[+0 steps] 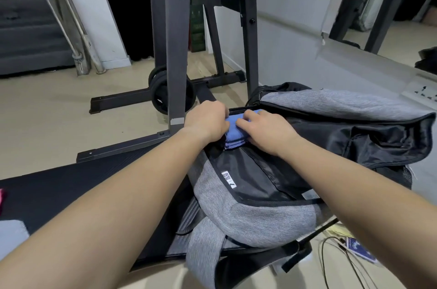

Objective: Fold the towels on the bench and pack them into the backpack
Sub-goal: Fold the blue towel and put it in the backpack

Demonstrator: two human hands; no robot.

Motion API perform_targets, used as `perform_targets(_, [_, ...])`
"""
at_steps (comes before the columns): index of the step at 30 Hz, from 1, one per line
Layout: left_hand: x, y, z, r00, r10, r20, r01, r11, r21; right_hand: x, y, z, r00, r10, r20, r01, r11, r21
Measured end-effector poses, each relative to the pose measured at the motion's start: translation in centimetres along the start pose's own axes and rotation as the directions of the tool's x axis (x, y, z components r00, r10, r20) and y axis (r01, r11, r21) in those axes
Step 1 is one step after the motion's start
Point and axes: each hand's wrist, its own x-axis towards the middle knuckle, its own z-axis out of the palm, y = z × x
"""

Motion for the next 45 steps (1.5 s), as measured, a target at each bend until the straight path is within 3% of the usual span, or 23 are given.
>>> perform_targets(4, [-0.1, -0.3, -0.2, 0.999, 0.016, -0.033, -0.015, 0.999, 0.03, 0.9, 0.8, 1.0, 0.993, -0.072, -0.095, 0.069, 0.997, -0.034])
perform_targets(8, [0.0, -0.3, 0.3, 0.999, 0.043, -0.019, -0.043, 0.998, 0.036, 1.3, 0.5, 1.3, 0.994, -0.044, -0.104, 0.046, 0.999, 0.024])
perform_targets(12, [0.1, -0.3, 0.4, 0.982, 0.173, 0.079, -0.174, 0.985, -0.001, 0.4, 1.4, 0.8, 0.999, -0.041, -0.019, 0.044, 0.99, 0.132])
perform_targets(14, [-0.2, -0.3, 0.2, 0.961, 0.235, 0.144, -0.246, 0.967, 0.065, -0.3, 2.4, 0.9, 0.996, -0.089, 0.003, 0.088, 0.987, 0.133])
perform_targets(20, [-0.1, -0.4, 0.7, 0.948, 0.227, 0.223, -0.296, 0.888, 0.353, -0.6, 2.5, 1.9, 0.993, -0.074, 0.092, 0.055, 0.979, 0.197])
perform_targets(26, [-0.5, 0.4, 0.9, 0.95, 0.228, 0.213, -0.288, 0.902, 0.322, -0.8, 2.1, 0.6, 0.953, -0.017, 0.304, -0.089, 0.938, 0.334])
perform_targets(29, [-1.2, 0.5, -0.2, 0.95, 0.201, 0.239, -0.253, 0.945, 0.208, -1.1, 1.5, -1.2, 0.939, 0.023, 0.343, -0.143, 0.933, 0.33])
perform_targets(33, [-4.3, -0.2, -3.4, 0.978, 0.164, 0.13, -0.174, 0.982, 0.074, -2.2, -0.7, -4.8, 0.967, 0.16, 0.198, -0.225, 0.9, 0.373])
perform_targets(36, [-8.0, -1.8, -6.1, 0.985, 0.131, 0.115, -0.14, 0.987, 0.073, -3.0, -3.4, -7.6, 0.966, 0.189, 0.178, -0.25, 0.859, 0.446])
perform_targets(45, [-22.6, -13.7, -11.6, 0.984, -0.149, 0.094, 0.134, 0.98, 0.149, -1.6, -19.9, -16.5, 0.994, -0.013, 0.108, -0.043, 0.864, 0.501])
